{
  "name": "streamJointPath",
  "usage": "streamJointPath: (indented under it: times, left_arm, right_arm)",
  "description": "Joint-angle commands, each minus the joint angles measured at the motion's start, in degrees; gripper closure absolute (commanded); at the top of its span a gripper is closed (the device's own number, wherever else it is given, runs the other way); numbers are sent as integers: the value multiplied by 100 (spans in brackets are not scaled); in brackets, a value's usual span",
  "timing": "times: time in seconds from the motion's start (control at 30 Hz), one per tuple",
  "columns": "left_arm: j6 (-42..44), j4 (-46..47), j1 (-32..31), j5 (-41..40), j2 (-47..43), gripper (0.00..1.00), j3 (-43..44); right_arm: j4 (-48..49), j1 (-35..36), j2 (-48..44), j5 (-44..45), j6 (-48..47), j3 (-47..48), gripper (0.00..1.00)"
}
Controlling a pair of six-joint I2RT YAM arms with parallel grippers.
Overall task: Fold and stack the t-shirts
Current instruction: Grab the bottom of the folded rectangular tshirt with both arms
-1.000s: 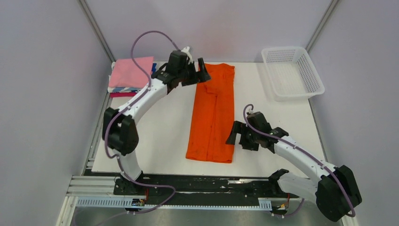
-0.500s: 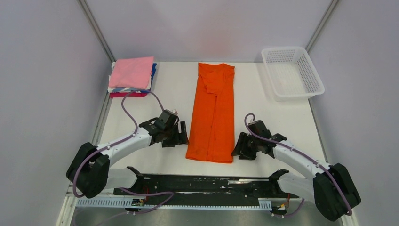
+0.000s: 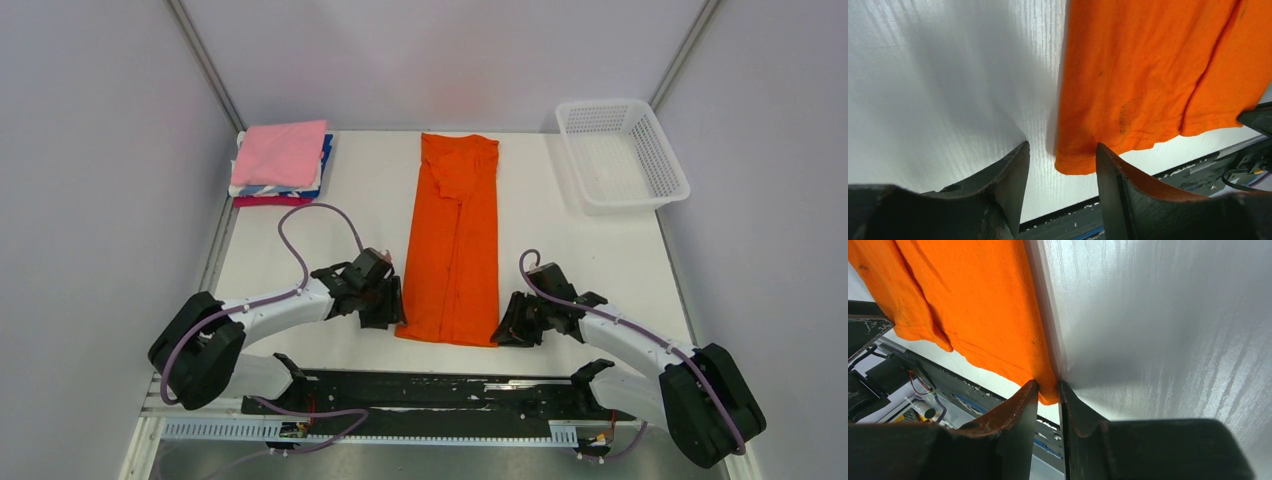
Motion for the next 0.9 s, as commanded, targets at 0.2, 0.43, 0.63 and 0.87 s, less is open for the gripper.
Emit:
streamJointPath:
  times: [0.2, 0.43, 0.63, 0.87]
  left_arm:
    - [-252, 188, -243, 17, 397, 50, -125]
    - [-379, 275, -301, 104, 315, 84, -299]
    - [-522, 526, -497, 572, 220, 100, -233]
    - [-363, 560, -531, 784, -157, 100, -45]
  right_arm:
    - [192, -10, 59, -79, 74, -209, 78]
    - [213, -10, 50, -178, 23, -229, 94]
    - [275, 35, -411, -426, -65, -218, 100]
    - [218, 35, -806, -451, -78, -11, 100]
